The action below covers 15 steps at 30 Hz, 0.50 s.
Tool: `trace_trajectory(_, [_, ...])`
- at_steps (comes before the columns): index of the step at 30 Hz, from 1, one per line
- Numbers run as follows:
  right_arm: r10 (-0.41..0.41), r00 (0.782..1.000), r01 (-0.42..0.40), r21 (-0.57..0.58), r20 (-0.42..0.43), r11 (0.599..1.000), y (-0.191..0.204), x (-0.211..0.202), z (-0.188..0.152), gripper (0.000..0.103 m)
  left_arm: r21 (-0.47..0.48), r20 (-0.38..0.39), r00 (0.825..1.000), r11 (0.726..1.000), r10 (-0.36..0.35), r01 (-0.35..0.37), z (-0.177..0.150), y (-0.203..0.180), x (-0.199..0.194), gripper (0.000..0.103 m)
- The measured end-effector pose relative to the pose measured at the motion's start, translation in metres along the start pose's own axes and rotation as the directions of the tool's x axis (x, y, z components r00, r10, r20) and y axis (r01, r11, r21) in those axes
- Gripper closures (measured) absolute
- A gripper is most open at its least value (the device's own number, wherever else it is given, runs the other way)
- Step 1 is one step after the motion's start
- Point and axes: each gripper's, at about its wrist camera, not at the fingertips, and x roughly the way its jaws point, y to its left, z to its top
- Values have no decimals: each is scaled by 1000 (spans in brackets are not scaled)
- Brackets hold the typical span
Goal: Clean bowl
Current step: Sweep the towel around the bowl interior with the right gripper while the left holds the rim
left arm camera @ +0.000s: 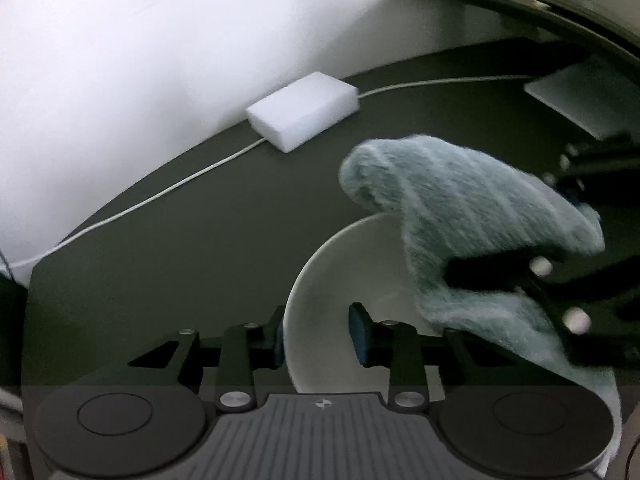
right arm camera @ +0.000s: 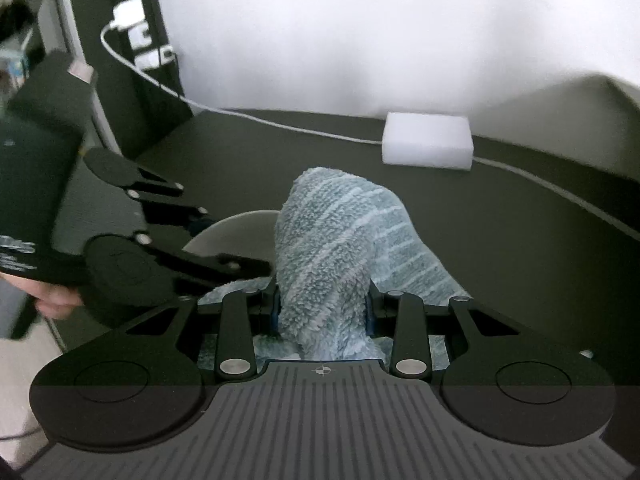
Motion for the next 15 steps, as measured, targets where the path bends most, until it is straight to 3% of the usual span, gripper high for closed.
trace_trajectory(4, [3, 998, -10, -101, -69, 995, 8, 26, 20, 66, 23, 4, 1000, 1000, 13, -13, -9, -4, -6, 81])
trace_trajectory(8, [28, 994, -36, -82, -105, 996, 2, 44, 27, 66, 6, 6, 1000, 1000, 30, -30, -11, -8, -7, 81])
trace_trajectory(12, [-2, 996, 4, 24, -92, 1000, -5, 28, 13, 66, -7, 5, 999, 999, 44, -44, -11, -9, -7, 81])
trace_trajectory(15, [33, 998, -24, 157, -53, 987, -13, 2, -9, 66, -15, 10, 999, 999, 48, -48, -12, -8, -7, 81])
